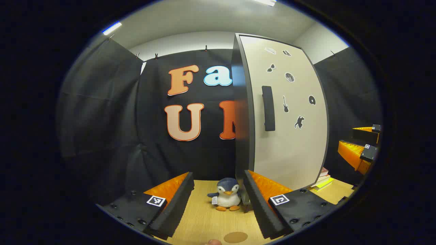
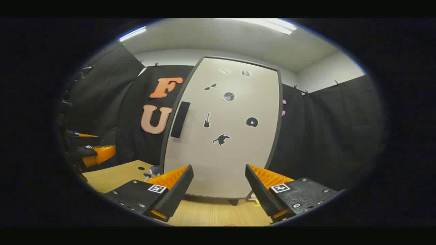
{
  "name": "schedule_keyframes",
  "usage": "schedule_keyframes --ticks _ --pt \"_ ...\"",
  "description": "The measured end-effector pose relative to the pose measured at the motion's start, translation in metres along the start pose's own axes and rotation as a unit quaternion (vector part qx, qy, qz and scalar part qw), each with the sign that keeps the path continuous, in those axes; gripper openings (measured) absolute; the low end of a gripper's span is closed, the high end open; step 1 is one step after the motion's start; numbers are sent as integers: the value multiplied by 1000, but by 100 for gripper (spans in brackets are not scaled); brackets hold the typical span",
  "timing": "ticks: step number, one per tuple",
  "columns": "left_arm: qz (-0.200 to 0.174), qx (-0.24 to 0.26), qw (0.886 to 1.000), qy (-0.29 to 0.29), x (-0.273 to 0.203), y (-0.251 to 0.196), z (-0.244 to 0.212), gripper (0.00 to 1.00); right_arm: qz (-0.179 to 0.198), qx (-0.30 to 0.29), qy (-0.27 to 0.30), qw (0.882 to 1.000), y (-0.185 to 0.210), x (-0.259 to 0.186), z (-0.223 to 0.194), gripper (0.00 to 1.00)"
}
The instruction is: Open the cabinet door with the right hand, grasp the bottle in the cabinet with the left hand and place it on the coaster, then close the cabinet door with the right hand.
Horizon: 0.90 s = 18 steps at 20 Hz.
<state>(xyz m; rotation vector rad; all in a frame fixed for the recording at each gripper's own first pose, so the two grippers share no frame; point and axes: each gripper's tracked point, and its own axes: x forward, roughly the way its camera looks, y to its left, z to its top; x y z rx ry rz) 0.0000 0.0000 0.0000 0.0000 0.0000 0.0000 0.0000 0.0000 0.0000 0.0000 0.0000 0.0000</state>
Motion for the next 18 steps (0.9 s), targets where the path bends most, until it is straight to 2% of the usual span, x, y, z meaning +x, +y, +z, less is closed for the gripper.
schedule_keyframes --ticks 9,13,18 --pt "7 0 1000 2 8 5 8 96 16 -3 0 1000 21 12 0 95" --pt "11 8 1000 5 10 8 6 95 26 16 3 1000 33 19 0 95" --pt "7 -11 1000 10 13 11 5 95 33 48 -4 998 47 34 18 95"
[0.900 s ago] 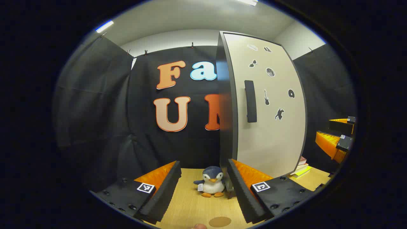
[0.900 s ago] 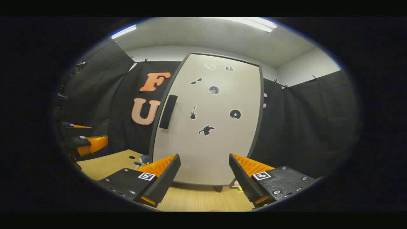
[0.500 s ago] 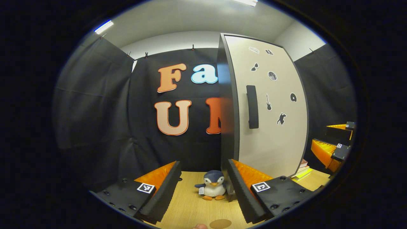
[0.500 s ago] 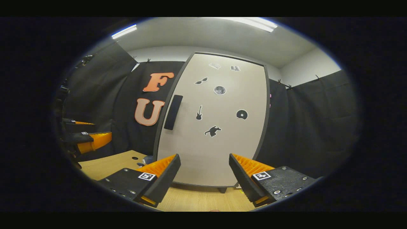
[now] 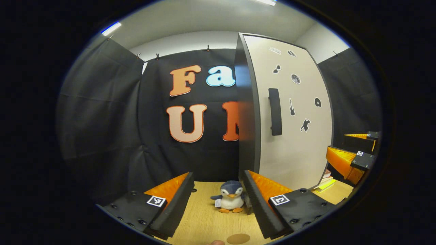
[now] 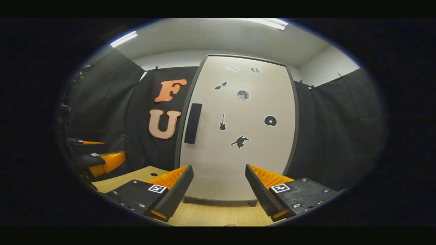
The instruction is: Open the cabinet door with the right hand, grasp the bottle in the cabinet with the left hand and place it on the coaster, then close the cabinet door with the right hand.
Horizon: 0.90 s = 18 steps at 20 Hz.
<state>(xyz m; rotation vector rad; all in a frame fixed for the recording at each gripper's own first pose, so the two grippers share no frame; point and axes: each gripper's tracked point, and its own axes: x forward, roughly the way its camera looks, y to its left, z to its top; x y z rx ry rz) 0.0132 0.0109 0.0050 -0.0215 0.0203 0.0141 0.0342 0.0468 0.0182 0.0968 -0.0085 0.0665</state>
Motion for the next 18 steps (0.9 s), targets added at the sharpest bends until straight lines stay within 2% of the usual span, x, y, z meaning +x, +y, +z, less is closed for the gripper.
schedule_keyframes --ticks 7,18 --pt "11 -4 1000 -10 4 22 9 94 11 1 -26 1000 30 44 36 95" --pt "13 10 1000 -15 15 52 9 96 12 1 -34 999 71 131 59 95"
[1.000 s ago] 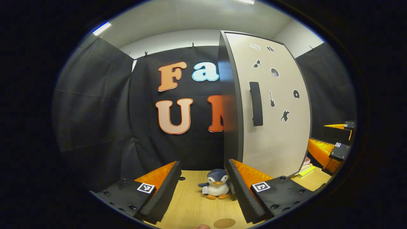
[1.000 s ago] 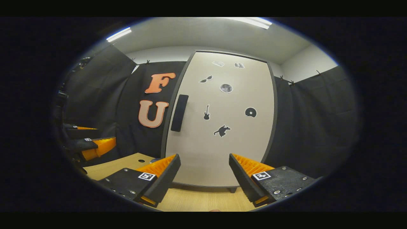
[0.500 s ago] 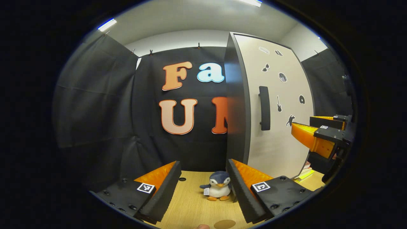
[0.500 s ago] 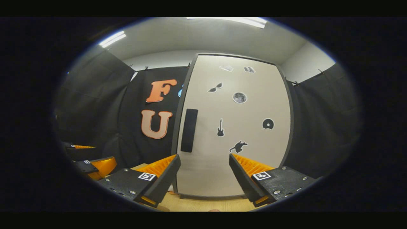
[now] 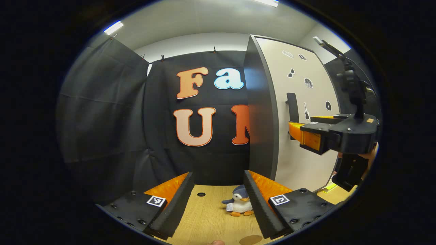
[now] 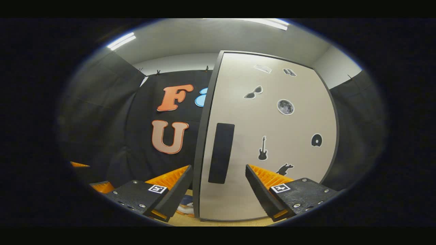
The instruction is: Open the cabinet door with the right hand, grasp the bottle in the cabinet with the left hand and place it on the coaster, then close the cabinet door with the right hand.
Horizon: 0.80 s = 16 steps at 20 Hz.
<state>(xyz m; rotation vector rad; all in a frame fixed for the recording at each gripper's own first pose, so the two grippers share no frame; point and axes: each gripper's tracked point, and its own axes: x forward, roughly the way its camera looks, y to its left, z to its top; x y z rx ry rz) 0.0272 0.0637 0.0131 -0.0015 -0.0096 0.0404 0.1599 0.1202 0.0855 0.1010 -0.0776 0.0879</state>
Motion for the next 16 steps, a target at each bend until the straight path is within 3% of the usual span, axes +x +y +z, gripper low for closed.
schedule_keyframes --ticks 4,8,10,13,16 --pt "0 -8 1000 4 1 7 -4 95 -12 17 10 1000 0 26 -3 93" --pt "9 -11 1000 8 2 19 -9 94 -22 42 36 998 -2 39 -15 82" --pt "15 -13 1000 11 1 24 -13 94 -31 46 23 998 -7 42 -10 70" --pt "18 -18 999 19 0 29 -19 95 -28 71 27 997 -1 41 -10 41" --pt "24 -19 999 21 -4 33 -20 95 -33 82 31 996 -2 40 -9 32"
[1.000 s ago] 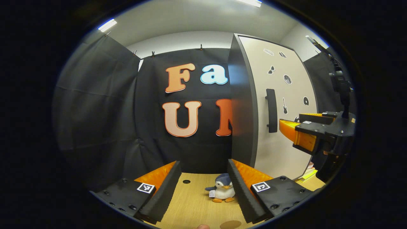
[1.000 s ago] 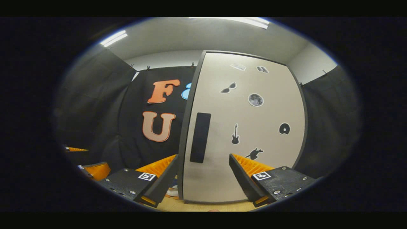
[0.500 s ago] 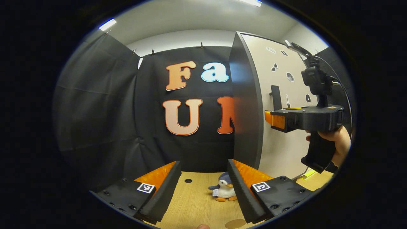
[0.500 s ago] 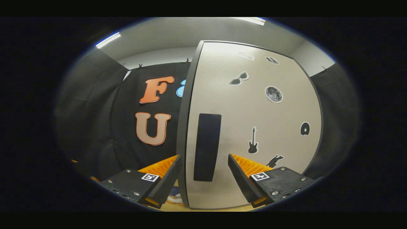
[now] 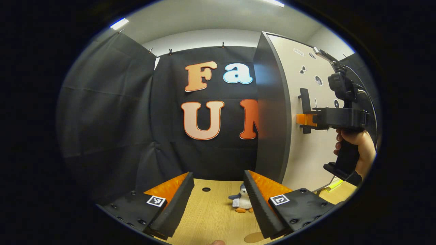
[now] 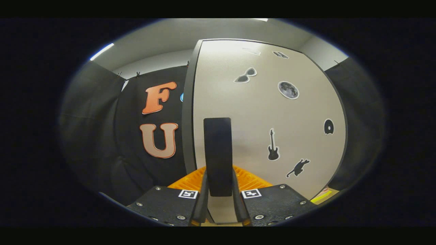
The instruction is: Open the cabinet door with the right hand, grasp the bottle in the cabinet with the left hand and place it on the coaster, then close the cabinet door with the right hand.
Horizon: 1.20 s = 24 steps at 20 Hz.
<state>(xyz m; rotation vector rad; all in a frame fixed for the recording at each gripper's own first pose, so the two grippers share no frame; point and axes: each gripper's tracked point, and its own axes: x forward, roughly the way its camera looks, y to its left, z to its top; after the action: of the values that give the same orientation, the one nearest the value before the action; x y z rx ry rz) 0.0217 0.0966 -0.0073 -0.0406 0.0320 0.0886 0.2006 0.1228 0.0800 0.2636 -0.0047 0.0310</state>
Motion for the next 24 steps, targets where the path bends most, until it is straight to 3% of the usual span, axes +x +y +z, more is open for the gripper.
schedule_keyframes --ticks 5,12,18,24 --pt "9 7 1000 2 4 11 -3 95 -3 13 -10 1000 -1 -5 1 17" --pt "7 11 1000 -2 -11 4 -1 95 5 25 -16 1000 -9 -51 13 17" --pt "-35 6 999 -6 -10 -30 2 95 9 25 -13 1000 -55 -137 5 17" --pt "-91 -5 996 -16 -7 -77 5 95 -6 23 -9 1000 -84 -173 10 17"
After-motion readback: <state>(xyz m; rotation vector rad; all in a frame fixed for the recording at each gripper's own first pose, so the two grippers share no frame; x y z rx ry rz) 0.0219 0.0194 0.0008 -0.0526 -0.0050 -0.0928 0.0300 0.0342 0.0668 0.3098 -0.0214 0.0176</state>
